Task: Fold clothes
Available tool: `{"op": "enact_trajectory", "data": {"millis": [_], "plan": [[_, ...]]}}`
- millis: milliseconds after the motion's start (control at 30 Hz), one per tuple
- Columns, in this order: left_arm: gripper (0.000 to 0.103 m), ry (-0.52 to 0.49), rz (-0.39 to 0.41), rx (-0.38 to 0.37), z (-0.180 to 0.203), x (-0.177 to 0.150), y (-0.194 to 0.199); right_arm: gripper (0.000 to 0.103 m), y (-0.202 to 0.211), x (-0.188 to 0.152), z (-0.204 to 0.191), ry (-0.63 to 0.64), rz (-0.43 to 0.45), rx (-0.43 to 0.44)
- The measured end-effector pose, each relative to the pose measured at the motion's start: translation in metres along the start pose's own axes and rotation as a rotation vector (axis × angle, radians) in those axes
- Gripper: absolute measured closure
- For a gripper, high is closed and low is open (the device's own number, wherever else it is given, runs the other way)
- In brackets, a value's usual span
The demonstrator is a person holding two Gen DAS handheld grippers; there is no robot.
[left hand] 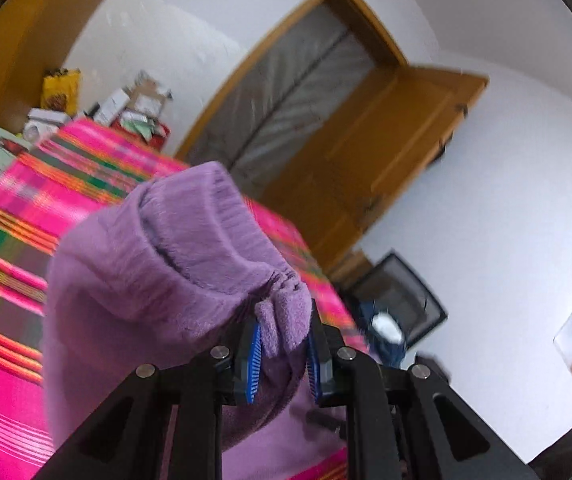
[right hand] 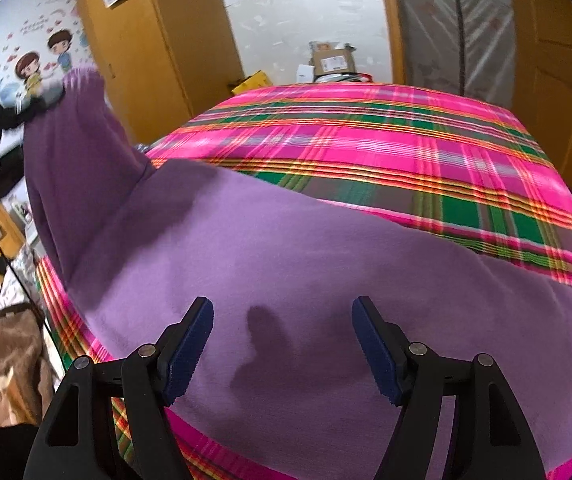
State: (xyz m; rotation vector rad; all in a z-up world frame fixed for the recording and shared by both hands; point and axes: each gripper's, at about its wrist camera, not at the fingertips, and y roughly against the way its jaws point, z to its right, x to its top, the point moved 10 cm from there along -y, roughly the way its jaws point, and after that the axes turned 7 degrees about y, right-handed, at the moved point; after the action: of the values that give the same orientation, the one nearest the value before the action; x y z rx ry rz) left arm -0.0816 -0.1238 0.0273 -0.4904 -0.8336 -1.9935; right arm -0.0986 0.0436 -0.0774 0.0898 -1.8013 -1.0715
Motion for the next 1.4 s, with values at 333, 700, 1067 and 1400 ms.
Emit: {"op": "enact_trajectory", "data": {"millis": [333, 700, 1067, 1400], "plan": [[0.083, -0.145, -0.253, 0.131, -0.011, -0.087, -0.068, 0.029, 0.004, -0.004, 0.020, -0.070, 0.000, -0.017], [0.075, -0.279, -0.300, 0.147, 0.006, -0.120, -0.053, 0.029, 0.004, 0.003, 0.023, -0.085, 0.008, -0.001], [0.072, -0.357, -0.300, 0.177, 0.014, -0.131, -0.044, 0.029, -0.007, 0.017, 0.011, -0.083, 0.016, 0.046], [0.072, -0.382, -0.273, 0.050, 0.039, -0.132, -0.039, 0.029, 0.003, 0.021, 0.018, -0.100, 0.036, 0.037]]}}
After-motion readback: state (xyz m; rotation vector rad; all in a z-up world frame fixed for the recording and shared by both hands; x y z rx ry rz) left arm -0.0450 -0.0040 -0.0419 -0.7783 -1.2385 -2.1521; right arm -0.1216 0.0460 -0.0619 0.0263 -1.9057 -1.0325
